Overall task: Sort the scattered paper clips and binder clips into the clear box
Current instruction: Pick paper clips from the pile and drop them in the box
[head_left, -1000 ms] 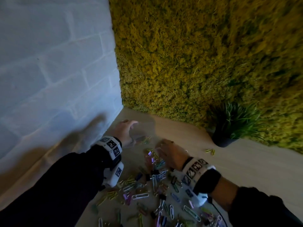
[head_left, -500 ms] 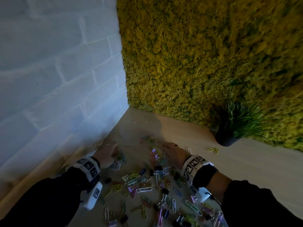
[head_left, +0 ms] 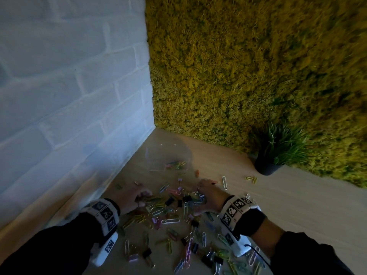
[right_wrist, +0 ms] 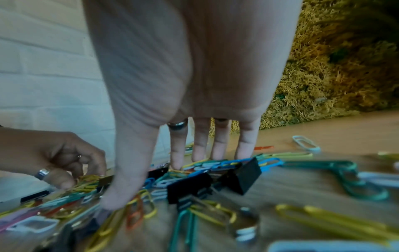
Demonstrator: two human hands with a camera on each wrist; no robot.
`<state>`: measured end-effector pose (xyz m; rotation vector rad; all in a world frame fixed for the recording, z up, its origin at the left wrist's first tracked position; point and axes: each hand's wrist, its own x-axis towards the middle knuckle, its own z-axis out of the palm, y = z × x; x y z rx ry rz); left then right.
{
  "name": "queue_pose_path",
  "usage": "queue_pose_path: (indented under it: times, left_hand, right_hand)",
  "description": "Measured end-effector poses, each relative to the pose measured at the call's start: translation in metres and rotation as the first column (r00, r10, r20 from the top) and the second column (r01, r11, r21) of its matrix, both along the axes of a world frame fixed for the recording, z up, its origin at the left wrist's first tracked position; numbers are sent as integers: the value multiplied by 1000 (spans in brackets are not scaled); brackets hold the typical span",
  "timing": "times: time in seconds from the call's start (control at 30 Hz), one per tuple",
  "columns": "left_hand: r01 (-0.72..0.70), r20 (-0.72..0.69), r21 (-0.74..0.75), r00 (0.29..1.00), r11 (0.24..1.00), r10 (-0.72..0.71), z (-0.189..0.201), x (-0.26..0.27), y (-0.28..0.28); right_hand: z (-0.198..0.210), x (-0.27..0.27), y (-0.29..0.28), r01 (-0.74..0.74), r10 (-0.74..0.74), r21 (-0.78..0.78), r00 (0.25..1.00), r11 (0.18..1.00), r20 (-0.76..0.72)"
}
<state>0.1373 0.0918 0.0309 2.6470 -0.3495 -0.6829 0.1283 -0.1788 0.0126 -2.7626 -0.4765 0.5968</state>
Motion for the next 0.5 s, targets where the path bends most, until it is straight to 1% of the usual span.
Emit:
queue_pose_path:
  times: [0.1, 0.17, 0.3, 0.37, 0.4, 0.43, 0.47, 0.5]
  left_hand:
    - [-33, 92, 35, 995, 999, 29, -7, -5, -5]
    - [-58, 104, 12, 993, 998, 56, -11, -6, -6]
    - [-106, 54, -108, 992, 988, 112, -9, -3, 0]
    - [-152, 4, -192, 988, 969, 156, -8, 0, 4]
    - [-221, -39, -269, 975, 938, 219, -9, 2, 6]
    - [-308, -108, -382, 951, 871, 289, -9, 2, 7]
    - [-413, -216, -492, 911, 767, 353, -7, 3, 7]
    - [-516, -356, -588, 857, 623, 373, -6, 2, 4]
  right_hand:
    - [-3, -1, 2, 61, -62, 71, 998, 996, 11]
    - [0, 0, 5, 66, -68, 99, 997, 993, 21]
    - [4, 1, 9, 98, -104, 115, 993, 988, 48]
    - [6, 0, 10, 107, -118, 103, 987, 989, 105]
    - [7, 0, 10, 116, -125, 79, 984, 990, 123]
    - [7, -1, 9, 132, -140, 70, 984, 989, 115]
    - [10, -1, 8, 151, -157, 71, 984, 986, 90]
    - [10, 0, 6, 166, -170, 68, 983, 984, 67]
